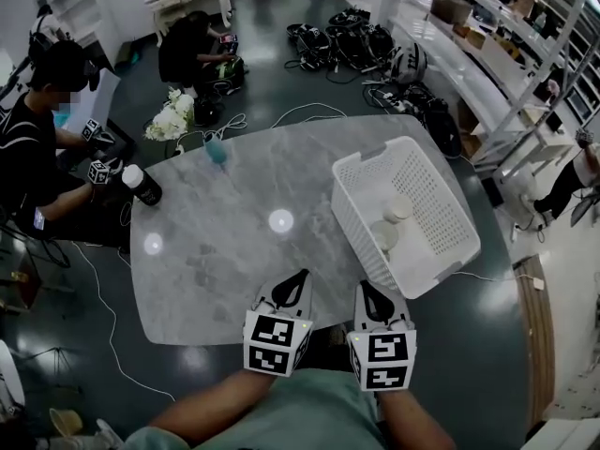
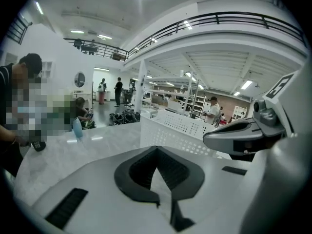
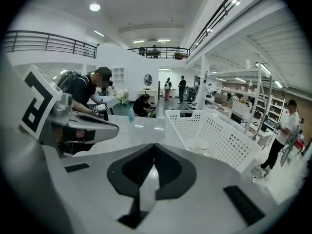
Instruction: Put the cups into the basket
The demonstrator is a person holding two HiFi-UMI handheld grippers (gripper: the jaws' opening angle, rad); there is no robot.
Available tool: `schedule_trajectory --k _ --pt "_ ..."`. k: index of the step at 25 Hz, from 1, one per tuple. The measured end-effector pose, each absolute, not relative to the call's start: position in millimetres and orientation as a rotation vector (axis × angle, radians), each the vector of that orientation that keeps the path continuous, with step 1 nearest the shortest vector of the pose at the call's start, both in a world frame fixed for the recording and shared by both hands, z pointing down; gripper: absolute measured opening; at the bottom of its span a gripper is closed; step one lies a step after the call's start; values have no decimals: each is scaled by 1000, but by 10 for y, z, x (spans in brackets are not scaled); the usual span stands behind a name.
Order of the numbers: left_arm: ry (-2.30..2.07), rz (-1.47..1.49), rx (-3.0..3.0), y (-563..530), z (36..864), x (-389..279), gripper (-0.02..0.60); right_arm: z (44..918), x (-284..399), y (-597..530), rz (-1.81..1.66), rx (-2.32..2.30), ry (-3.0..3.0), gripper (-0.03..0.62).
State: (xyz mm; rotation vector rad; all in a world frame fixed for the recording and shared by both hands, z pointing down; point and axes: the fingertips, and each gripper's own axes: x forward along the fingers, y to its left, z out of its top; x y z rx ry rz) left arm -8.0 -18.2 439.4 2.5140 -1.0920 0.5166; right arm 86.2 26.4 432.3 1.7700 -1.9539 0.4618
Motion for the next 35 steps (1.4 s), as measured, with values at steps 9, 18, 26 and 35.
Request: schedule_trajectory --k 9,18,26,35 --pt "-1202 503 2493 209 4294 -86 2 4350 881 555 458 1707 -2060 14" --pt "-1313 527 2427 574 4388 211 2 4522 1077 868 483 1579 -2159 14" --pt "-1365 539 2387 681 4471 233 2 4608 1176 919 473 1535 -2173 14" --pt "-1368 533 2360 636 4563 171 2 4687 1097 887 469 1518 -2163 11"
